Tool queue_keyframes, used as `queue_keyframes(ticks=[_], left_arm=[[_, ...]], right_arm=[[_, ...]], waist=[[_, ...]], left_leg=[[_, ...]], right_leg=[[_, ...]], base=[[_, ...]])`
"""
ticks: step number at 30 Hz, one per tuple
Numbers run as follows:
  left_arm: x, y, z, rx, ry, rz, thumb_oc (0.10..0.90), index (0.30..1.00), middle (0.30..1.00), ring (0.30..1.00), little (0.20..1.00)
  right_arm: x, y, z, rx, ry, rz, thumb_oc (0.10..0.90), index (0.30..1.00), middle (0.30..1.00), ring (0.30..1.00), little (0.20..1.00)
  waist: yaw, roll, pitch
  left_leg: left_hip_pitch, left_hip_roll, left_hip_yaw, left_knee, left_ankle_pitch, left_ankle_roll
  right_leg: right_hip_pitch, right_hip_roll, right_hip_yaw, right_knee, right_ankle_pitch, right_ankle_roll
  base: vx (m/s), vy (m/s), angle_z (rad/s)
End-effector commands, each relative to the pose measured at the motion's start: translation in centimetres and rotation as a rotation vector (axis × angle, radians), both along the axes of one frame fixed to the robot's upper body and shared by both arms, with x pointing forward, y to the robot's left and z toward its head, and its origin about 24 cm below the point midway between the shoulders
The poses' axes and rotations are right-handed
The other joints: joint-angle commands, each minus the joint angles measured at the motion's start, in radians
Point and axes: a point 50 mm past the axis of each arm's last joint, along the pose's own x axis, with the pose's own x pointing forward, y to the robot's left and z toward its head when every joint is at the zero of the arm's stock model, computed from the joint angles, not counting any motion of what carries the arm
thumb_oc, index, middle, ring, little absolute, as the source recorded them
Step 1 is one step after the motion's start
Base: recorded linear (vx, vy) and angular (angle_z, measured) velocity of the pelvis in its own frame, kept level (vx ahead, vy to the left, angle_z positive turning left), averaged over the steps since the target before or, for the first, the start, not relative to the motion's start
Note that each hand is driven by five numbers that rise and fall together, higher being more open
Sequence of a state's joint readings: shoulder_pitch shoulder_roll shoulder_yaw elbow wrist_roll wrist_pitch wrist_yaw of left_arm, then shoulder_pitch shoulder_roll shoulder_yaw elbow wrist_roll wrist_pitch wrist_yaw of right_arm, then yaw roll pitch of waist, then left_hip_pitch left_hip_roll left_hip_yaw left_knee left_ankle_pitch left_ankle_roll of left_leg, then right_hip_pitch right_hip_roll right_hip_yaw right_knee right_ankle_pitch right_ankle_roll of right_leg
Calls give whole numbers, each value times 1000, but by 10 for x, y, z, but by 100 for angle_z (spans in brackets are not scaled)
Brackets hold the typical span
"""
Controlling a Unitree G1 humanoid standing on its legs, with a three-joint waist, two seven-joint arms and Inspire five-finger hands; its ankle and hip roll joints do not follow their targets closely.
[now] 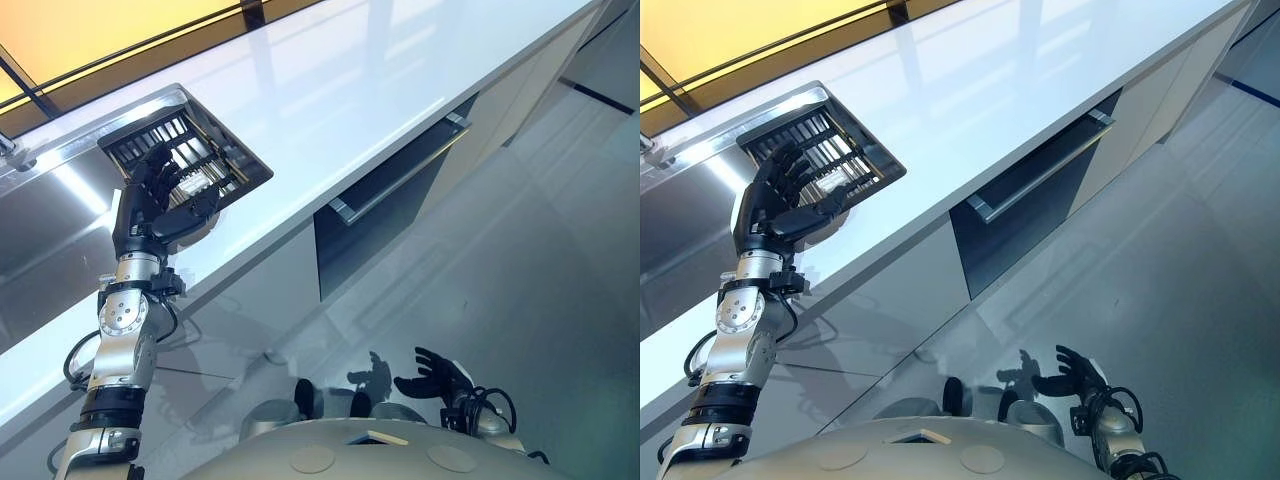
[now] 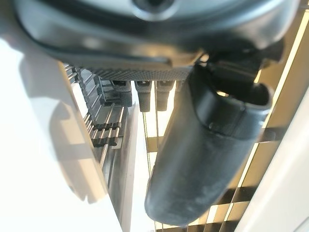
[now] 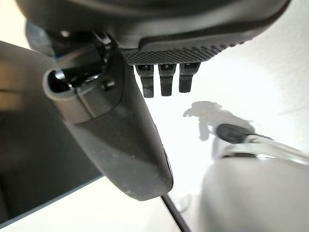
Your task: Pick up plates and place into dishwasher.
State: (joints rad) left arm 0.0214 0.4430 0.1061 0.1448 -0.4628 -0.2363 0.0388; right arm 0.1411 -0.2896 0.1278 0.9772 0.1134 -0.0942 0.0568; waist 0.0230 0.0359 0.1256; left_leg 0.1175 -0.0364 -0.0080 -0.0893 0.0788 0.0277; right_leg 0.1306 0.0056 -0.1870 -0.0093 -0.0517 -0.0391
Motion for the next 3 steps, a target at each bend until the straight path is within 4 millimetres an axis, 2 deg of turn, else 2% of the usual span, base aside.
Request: queue_keyframes(ticks=[1, 3], left_arm=[[15, 11, 37, -5, -177, 53, 800, 900, 900, 900, 900], [15, 12, 37, 9, -172, 57, 800, 900, 900, 900, 900]], right_arm=[[24, 4, 6, -2, -69, 76, 800, 900, 900, 900, 900], [20, 3, 5, -4, -51, 83, 800, 900, 900, 900, 900]], waist=[[-19, -20, -52], [-20, -21, -57]], left_leg=[[13, -4, 47, 7, -63, -17], [16, -3, 49, 6, -65, -17]], right_leg=[[3, -52, 72, -35, 69, 84], [4, -50, 73, -36, 68, 83]], base=[[7, -16, -10], [8, -17, -7]])
